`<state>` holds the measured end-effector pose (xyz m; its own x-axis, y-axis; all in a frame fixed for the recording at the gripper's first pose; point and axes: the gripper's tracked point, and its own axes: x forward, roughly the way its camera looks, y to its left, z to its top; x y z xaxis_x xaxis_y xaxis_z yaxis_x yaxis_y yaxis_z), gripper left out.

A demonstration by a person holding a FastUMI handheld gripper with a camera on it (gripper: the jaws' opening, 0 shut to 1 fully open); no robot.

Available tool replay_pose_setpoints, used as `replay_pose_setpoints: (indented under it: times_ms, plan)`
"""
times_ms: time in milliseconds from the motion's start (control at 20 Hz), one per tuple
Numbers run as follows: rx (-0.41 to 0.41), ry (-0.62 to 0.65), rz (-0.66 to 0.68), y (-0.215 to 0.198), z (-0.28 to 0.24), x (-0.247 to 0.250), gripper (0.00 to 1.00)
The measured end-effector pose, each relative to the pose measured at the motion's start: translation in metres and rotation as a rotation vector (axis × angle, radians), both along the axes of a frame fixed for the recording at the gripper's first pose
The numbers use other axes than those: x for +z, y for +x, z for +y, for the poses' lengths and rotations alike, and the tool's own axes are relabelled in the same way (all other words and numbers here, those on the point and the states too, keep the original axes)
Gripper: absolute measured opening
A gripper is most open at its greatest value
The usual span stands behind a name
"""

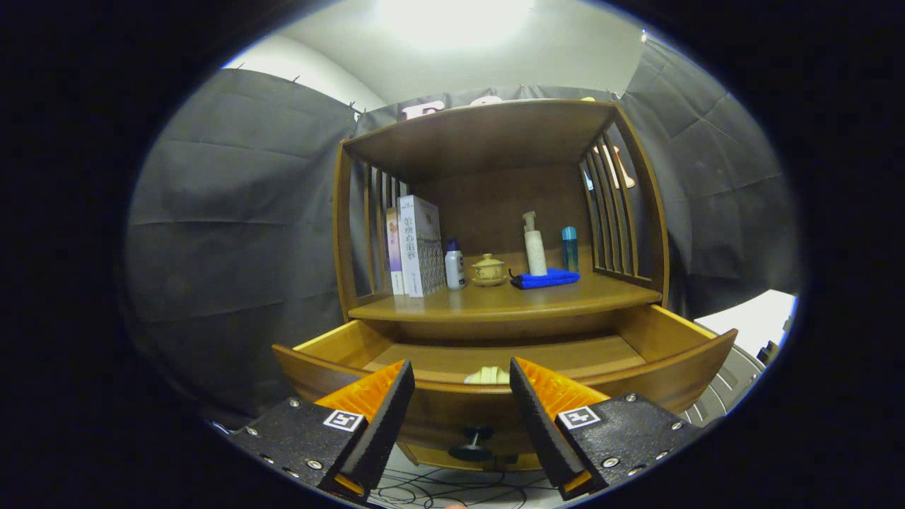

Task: Pull open the drawer, take out the items inside it, and place them on the countertop above the cabinet.

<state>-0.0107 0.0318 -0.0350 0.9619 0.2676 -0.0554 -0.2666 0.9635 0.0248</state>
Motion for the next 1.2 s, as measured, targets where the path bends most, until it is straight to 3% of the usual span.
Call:
replay_pose_setpoints:
  times_ms: [300,550,1200]
  plan:
    - [-0.023,-0.054,0.148,0.055,-0.002,0.001,0.93]
    - [-0.040,-0.056,0.293,0.088,-0.004,-0.013,0.93]
    - [-0.025,-0.088,0.628,0.106,0.004,-0.078,0.93]
